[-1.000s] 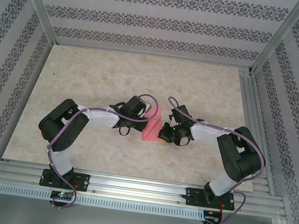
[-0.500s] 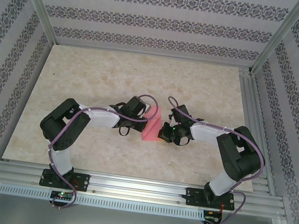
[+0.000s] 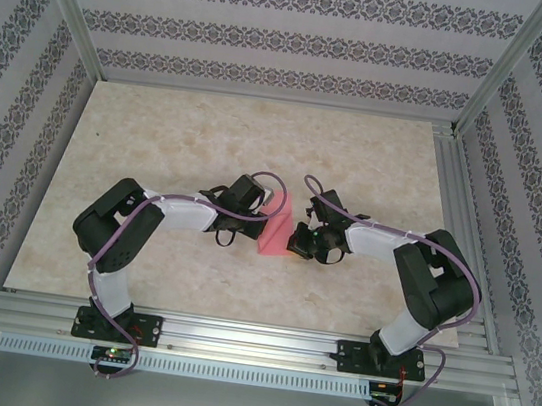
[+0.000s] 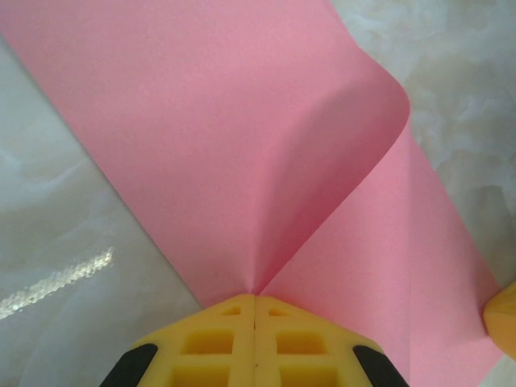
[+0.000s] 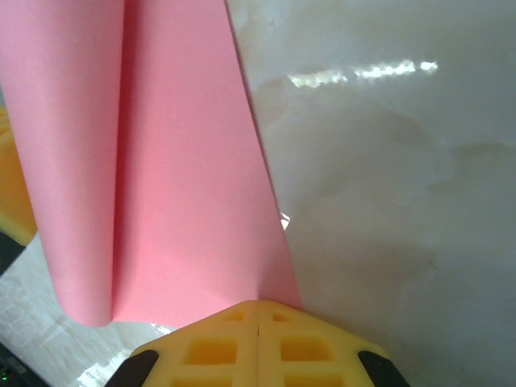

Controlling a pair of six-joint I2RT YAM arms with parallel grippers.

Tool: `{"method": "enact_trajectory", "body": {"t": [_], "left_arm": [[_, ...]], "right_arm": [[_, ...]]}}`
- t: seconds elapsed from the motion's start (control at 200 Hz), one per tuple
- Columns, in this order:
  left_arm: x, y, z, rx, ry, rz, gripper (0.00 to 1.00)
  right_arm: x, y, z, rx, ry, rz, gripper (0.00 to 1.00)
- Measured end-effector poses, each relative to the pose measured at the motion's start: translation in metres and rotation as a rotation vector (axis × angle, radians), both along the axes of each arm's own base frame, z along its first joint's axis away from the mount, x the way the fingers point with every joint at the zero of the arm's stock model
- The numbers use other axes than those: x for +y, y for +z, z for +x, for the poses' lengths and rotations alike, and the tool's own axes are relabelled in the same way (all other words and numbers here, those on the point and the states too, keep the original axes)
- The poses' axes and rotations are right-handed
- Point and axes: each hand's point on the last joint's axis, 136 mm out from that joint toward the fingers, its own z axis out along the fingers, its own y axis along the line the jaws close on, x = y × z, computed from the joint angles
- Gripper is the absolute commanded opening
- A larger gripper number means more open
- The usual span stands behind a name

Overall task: Fold a paper plane with a square sheet of paper (fold left side to right side)
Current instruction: Fold the triangle a second time at the center of the table.

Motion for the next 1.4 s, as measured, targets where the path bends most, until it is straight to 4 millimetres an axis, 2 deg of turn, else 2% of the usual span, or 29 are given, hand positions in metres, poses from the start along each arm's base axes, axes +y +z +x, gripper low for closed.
{"method": "enact_trajectory", "body": {"t": [0.205,0.565,0.654,0.984,1.399], "left_arm": [[0.000,0.000,0.000,0.001,-0.001,0.000,0.03],[0.000,0.000,-0.001,0.003,-0.002,-0.002,0.03],[-0.001,0.000,-0.001,0.004,-0.004,-0.003,0.03],[-0.004,0.001,-0.003,0.015,-0.017,-0.019,0.03],[-0.004,0.010,-0.001,-0.003,-0.014,-0.025,0.04]], "right_arm": [[-0.003,0.010,-0.003,-0.010,0.005,-0.014,0.10],[0.013,0.027,0.018,-0.074,0.000,0.042,0.10],[0.017,0.022,0.020,-0.068,0.004,0.040,0.10],[0.012,0.000,0.011,-0.002,-0.001,0.000,0.10],[0.011,-0.001,0.011,-0.002,0.001,-0.005,0.10]]}}
